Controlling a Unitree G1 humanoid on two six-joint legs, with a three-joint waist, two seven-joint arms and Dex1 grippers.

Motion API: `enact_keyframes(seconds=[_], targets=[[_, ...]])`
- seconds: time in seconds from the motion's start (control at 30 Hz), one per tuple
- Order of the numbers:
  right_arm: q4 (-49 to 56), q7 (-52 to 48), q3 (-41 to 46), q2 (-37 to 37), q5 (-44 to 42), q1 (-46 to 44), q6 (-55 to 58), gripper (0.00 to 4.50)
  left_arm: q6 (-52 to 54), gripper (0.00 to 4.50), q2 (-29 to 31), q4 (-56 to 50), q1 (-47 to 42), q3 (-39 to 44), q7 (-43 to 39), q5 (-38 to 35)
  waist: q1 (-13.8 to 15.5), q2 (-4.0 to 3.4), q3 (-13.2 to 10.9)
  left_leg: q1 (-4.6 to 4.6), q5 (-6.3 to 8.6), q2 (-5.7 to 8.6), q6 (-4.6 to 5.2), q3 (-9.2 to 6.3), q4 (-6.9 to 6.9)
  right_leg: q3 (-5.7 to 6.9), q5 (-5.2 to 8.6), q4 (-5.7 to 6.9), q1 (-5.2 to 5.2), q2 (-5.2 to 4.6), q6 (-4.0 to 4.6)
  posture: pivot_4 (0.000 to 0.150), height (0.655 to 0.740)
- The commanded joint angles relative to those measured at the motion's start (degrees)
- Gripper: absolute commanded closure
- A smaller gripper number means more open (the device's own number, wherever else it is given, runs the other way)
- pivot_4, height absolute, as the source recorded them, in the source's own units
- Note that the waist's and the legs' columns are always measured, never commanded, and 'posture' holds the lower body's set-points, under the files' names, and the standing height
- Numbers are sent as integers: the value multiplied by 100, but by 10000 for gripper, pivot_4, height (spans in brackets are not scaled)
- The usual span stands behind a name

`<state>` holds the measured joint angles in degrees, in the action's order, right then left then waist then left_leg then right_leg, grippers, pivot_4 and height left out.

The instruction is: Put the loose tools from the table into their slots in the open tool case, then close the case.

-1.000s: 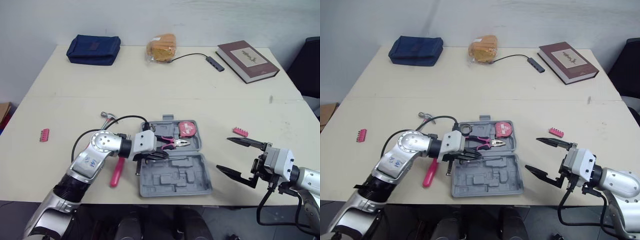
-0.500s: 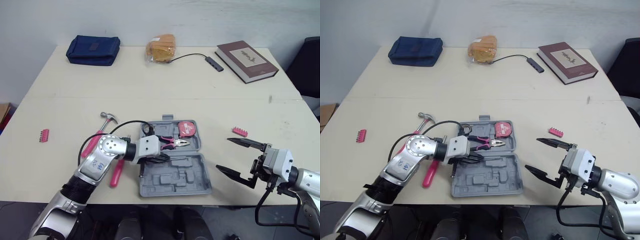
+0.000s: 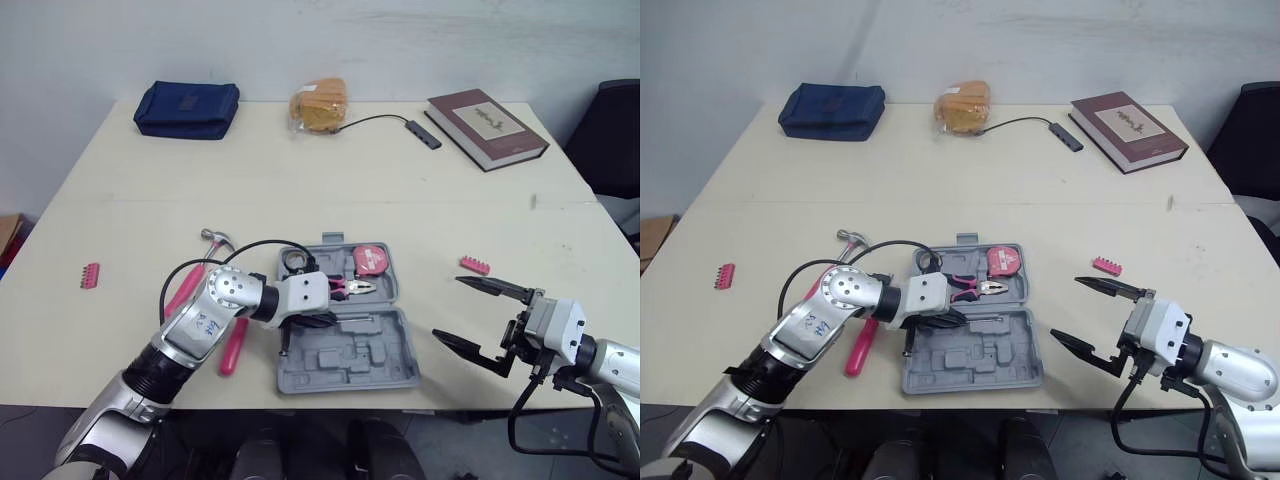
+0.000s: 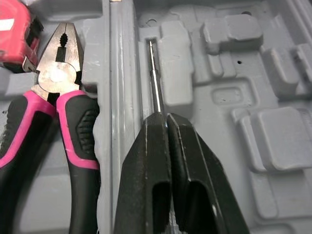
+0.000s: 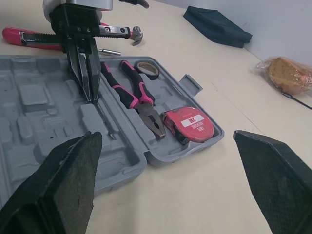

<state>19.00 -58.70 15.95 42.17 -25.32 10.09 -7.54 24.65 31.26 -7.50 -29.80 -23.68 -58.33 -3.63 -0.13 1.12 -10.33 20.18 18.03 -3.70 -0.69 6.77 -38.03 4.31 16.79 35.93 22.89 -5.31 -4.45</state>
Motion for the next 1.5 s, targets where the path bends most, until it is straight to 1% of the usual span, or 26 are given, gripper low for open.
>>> enact_keyframes(seconds=[0.03, 0.07, 0.17, 0.23, 0.27, 0.3, 0.33, 0.4, 0.43, 0.57, 0.6, 0.7, 0.8, 0.93, 1.0, 1.1, 1.2, 1.3, 1.4, 1.5], targets=[[69, -70, 334, 118, -102, 12, -137, 0, 7, 44211, -111, 68, 112, 743, -114, -749, 3, 1, -2, 2, 0, 0, 0, -1, 0, 0, 0, 0, 1, -1, 0, 1500, 7400], [11, -118, 421, 167, -117, 29, -148, 0, 71, 44211, -58, 14, 95, 950, -232, -964, 5, 3, -6, 6, 0, -2, 0, -3, 0, -1, 0, 0, 4, -3, 0, 1500, 7400], [-292, -300, 808, 335, -114, 120, -275, 0, 70, 44211, 70, 23, 39, 1809, -244, -1552, 16, 5, -7, 50, -3, 1, 3, -2, -8, 3, -2, 11, 55, -5, -3, 1500, 7400], [-553, -456, 1059, 419, -67, 225, -474, 0, 314, 44211, 220, 160, 74, 2440, -191, -1954, 11, 5, -8, 50, -4, 6, 2, 0, -7, 6, -3, 10, 55, -5, -4, 1500, 7400], [-720, -549, 1195, 457, -34, 305, -603, 0, 386, 41867, 412, 256, 190, 2748, -276, -2114, 5, 5, -8, 50, -4, 6, 2, 1, -6, 8, -3, 8, 56, -5, -4, 1500, 7400], [-833, -612, 1277, 481, -16, 357, -694, 0, 423, 38910, 545, 317, 275, 2933, -334, -2207, -2, 5, -8, 49, -3, 6, 3, 2, -5, 9, -2, 7, 55, -4, -4, 1500, 7400], [-1050, -676, 1423, 508, 23, 424, -847, 0, 243, 35947, 775, 467, 501, 3220, -421, -2198, -11, 4, -8, 48, -3, 5, 2, 4, -4, 9, -2, 6, 56, -4, -3, 1500, 7400], [-1662, -741, 1757, 549, 111, 476, -1243, 0, -239, 27324, 1227, 879, 1031, 3938, -516, -2129, -47, 1, -10, 37, -3, 5, 1, 17, 3, 3, -2, 6, 55, -6, -3, 1500, 7400], [-2001, -723, 1907, 562, 177, 454, -1486, 0, -433, 22265, 1387, 1058, 1270, 4301, -476, -2115, -74, 0, -11, 35, -1, 4, 0, 19, 4, 3, -1, 5, 55, -6, -2, 1500, 7400], [-3159, -540, 2344, 564, 337, 367, -2261, 0, -1238, 3646, 1795, 2006, 1940, 5585, 131, -1987, -133, 30, -35, 38, 3, -10, 1, 17, 7, 10, 2, 2, 60, -18, 3, 1500, 7400], [-3313, -511, 2389, 570, 374, 379, -2378, 0, -1401, 310, 1867, 2252, 2060, 5835, 279, -1952, -134, 30, -35, 38, 4, -12, 1, 14, 7, 13, 2, 2, 59, -24, 3, 1500, 7400], [-3876, -403, 2547, 607, 420, 472, -2633, 0, -1845, 310, 2107, 3162, 2569, 6685, 701, -1918, -146, 27, -34, 37, 9, -16, 2, 16, 15, 9, 2, -2, 60, -61, 4, 1500, 7400], [-4408, -300, 2635, 691, 459, 503, -2830, 0, -2192, 310, 2334, 4057, 2881, 7149, 914, -1931, -154, 27, -34, 27, 8, -12, 1, 22, 45, 12, 4, -9, 63, -76, 6, 1500, 7400], [-5424, -75, 2744, 912, 627, 625, -3078, 0, -2673, 310, 2751, 5509, 3276, 7868, 1690, -1976, -164, 28, -34, 20, 5, -10, -3, 32, 66, 9, 6, -11, 70, -81, 9, 1500, 7400], [-5825, 51, 2736, 998, 750, 746, -3259, 0, -2734, 310, 2887, 5925, 3341, 8055, 1947, -2066, -157, 34, -31, 11, 21, -13, -41, 31, 86, 13, 10, -19, 70, -82, 16, 1500, 7400], [-6144, 195, 2734, 1026, 717, 782, -3393, 0, -2745, 310, 2976, 6180, 3346, 8080, 2072, -2110, -138, 32, -30, 11, 21, -11, -42, 29, 87, 17, 10, -19, 69, -88, 16, 1500, 7400], [-6007, 130, 2569, 941, 577, 667, -3423, 0, -2734, 310, 2859, 5910, 3310, 7868, 1767, -2163, -154, 27, -30, 11, 21, -7, -42, 32, 87, 15, 9, -19, 68, -93, 14, 1500, 7400], [-5402, -46, 2195, 757, 366, 407, -3185, 0, -2439, 310, 2628, 5213, 3179, 7726, 1647, -2372, -158, 31, -28, 5, 19, -10, -46, 31, 87, 15, 8, -15, 62, -92, 13, 1500, 7400], [-4589, -97, 1809, 591, 111, 89, -2705, 0, -1957, 310, 2323, 4105, 3232, 7519, 1491, -2616, -198, 35, -27, 2, 14, -12, -52, 30, 86, 9, 6, -7, 60, -92, 15, 1500, 7400], [-3616, -190, 1259, 490, -87, -318, -2218, 0, -1461, 310, 2064, 2650, 3349, 6905, 1488, -2598, -201, 23, -32, 4, 13, -10, -53, 33, 92, 2, 5, -5, 64, -92, 14, 1500, 7400]])
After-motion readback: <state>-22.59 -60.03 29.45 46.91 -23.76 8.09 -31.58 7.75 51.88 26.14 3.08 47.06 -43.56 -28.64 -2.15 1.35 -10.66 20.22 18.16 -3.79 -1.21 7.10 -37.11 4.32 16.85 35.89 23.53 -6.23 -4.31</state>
